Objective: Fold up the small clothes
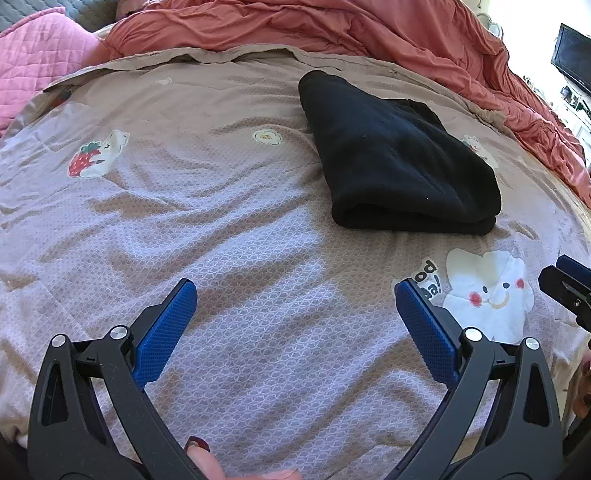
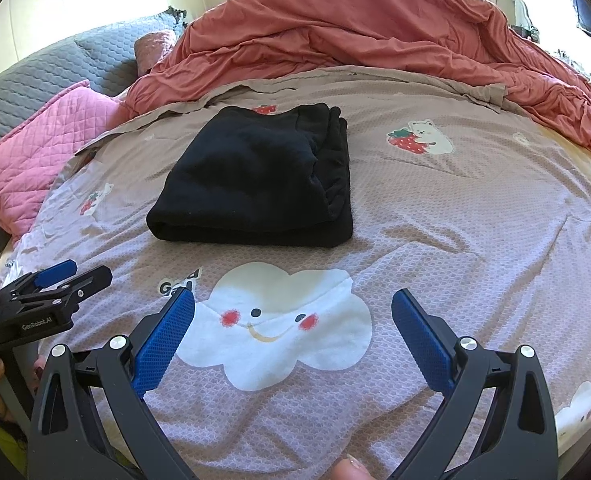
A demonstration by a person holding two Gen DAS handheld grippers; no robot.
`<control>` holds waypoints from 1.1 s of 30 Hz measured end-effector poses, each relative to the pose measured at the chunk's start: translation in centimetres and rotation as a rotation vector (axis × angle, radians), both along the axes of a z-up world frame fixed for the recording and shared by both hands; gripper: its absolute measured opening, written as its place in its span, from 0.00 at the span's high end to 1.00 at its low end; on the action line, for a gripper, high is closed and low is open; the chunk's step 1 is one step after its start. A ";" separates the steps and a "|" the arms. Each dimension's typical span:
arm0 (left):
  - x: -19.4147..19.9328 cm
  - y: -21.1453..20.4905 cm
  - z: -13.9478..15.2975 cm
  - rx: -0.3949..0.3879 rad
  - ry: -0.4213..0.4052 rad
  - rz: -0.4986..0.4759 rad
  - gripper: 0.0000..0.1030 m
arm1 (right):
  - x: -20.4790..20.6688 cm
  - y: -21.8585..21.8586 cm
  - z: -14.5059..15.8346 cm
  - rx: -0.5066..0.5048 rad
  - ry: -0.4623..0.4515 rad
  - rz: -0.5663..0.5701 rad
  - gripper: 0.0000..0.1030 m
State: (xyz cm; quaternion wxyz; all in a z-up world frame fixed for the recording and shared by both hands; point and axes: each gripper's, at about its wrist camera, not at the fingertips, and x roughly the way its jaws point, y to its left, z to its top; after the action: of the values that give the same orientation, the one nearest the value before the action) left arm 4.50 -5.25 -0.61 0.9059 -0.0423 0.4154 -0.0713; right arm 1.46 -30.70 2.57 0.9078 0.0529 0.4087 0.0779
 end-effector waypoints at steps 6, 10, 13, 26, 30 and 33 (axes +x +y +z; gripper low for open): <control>0.1 0.0 -0.1 0.002 0.006 0.000 0.09 | -0.1 -0.3 0.1 -0.002 0.001 -0.008 0.05; 0.1 0.0 0.0 0.000 0.009 0.002 0.09 | -0.2 -0.3 0.2 -0.003 -0.001 -0.011 0.05; 0.0 -0.1 0.0 0.001 0.008 0.000 0.09 | -0.2 -0.4 0.2 -0.003 0.000 -0.018 0.05; -0.2 0.2 0.1 -0.020 0.017 -0.011 0.09 | -1.4 -4.1 -0.2 0.007 0.014 -0.195 0.05; 1.0 5.0 1.0 -0.050 -0.007 0.082 0.09 | -4.2 -9.8 -0.1 -0.011 -0.005 -0.410 0.05; 2.7 11.0 2.1 -0.010 -0.021 0.216 0.09 | -7.8 -16.6 -0.4 -0.087 -0.037 -0.662 0.05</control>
State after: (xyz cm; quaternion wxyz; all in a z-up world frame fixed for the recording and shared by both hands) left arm 7.18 5.75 1.45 0.9124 -0.0908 0.3983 0.0244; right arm -6.35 -47.33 2.15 0.8925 0.1427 0.3555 -0.2379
